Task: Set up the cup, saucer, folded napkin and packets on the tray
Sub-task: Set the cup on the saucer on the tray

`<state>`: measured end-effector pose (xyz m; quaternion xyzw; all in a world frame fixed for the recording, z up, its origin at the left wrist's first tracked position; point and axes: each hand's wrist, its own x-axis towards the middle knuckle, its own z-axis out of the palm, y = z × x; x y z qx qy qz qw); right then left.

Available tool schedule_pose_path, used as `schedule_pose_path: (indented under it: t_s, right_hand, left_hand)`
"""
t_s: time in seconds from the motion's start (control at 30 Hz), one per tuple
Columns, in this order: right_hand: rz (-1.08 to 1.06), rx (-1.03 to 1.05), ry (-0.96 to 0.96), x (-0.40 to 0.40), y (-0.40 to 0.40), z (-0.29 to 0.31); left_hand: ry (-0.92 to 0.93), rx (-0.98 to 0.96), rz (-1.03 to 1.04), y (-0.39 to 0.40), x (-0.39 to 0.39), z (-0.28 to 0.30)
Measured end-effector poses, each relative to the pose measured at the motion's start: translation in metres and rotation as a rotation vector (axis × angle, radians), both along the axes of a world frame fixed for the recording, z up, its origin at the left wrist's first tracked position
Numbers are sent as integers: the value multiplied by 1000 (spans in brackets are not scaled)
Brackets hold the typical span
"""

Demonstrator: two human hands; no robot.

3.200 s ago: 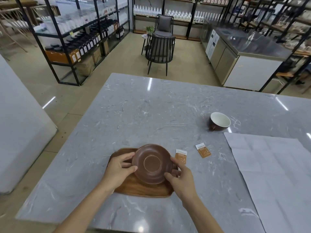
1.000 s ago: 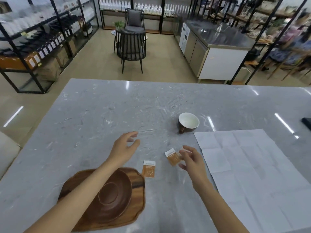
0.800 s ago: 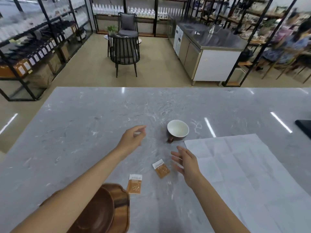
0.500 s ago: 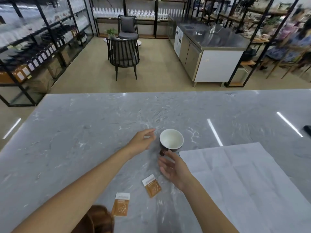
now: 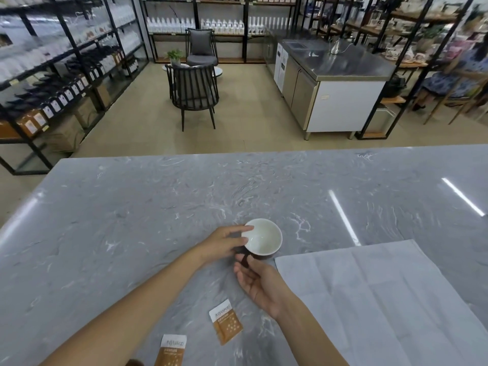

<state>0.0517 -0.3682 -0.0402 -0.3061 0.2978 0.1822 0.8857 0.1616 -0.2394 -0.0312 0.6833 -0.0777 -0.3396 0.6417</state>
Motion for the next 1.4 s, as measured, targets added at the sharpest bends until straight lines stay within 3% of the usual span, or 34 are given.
schedule_pose_path:
  t_s: [0.27,0.6,1.4]
  right_hand:
    - [35,-117,-65,-11,-7,1]
    - [161,-246,-154,-37,17,26]
    - [442,-308,-299,-155,159,63]
  left_hand:
    - [46,-151,93,7,-16,-13]
    - [-53,-244,242,45,-59,3]
    - [-249,-152,441,209,-216,41]
